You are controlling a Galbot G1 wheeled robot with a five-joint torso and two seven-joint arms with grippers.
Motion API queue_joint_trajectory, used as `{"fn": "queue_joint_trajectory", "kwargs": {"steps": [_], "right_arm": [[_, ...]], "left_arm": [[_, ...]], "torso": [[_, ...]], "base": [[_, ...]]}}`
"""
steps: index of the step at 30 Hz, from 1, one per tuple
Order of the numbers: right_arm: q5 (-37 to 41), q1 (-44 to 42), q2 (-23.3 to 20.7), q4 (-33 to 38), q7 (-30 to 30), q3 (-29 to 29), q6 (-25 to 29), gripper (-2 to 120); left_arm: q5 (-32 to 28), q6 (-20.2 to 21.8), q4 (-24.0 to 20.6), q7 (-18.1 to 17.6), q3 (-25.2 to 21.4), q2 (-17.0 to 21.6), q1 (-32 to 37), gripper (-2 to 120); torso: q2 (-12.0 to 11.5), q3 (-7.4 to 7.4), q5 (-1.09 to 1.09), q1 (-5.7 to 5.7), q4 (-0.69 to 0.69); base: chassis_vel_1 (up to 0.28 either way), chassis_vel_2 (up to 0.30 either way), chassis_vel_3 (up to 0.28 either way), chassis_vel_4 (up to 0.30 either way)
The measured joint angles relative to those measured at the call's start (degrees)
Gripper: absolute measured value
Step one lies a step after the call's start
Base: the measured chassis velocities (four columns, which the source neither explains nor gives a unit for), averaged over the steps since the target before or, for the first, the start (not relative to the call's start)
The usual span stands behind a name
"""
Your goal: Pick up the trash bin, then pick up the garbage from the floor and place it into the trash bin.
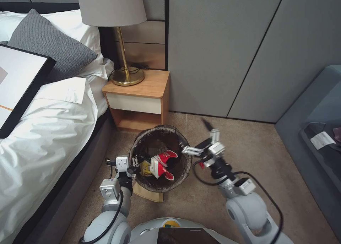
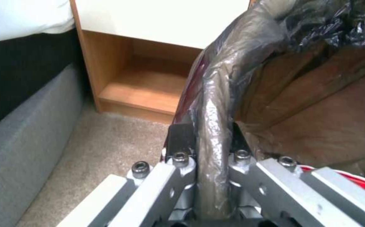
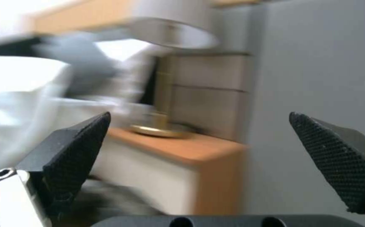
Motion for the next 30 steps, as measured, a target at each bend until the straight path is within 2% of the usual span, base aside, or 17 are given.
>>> {"fn": "queue_joint_trajectory", "kwargs": {"steps": [1,2,4,9,22,30], "right_arm": [[-0.7,-1.8,1.1,1.3,3.3,1.1,-1.5,100],[-0.7,-1.8,1.1,1.3,3.3,1.1,-1.5,100],[-3.1,-5.5,4.2,3.1,9.2,3.9,-3.8,100],[-7.6,-10.1,8.9,2.6,13.7,7.1,-2.1,100],[-10.6,-14.7,12.9,1.9,13.3,8.0,3.1,100],[-8.1,-10.4,11.7,0.7,13.1,8.9,0.0,100]], "left_arm": [[0.0,0.0,0.0,0.0,0.0,0.0,0.0,2],[0.0,0.0,0.0,0.0,0.0,0.0,0.0,2],[0.0,0.0,0.0,0.0,0.0,0.0,0.0,2],[0.0,0.0,0.0,0.0,0.0,0.0,0.0,2],[0.0,0.0,0.0,0.0,0.0,0.0,0.0,2],[0.0,0.0,0.0,0.0,0.0,0.0,0.0,2]], "torso": [[0.0,0.0,0.0,0.0,-0.02],[0.0,0.0,0.0,0.0,-0.02],[0.0,0.0,-0.01,0.0,-0.03],[0.0,0.0,0.01,0.0,0.0],[0.0,0.0,0.0,0.0,0.0],[0.0,0.0,0.0,0.0,0.0]], "base": [[0.0,0.0,0.0,0.0],[0.0,0.0,0.0,0.0],[0.0,0.0,0.0,0.0],[0.0,0.0,0.0,0.0],[0.0,0.0,0.0,0.0],[0.0,0.0,0.0,0.0]]}}
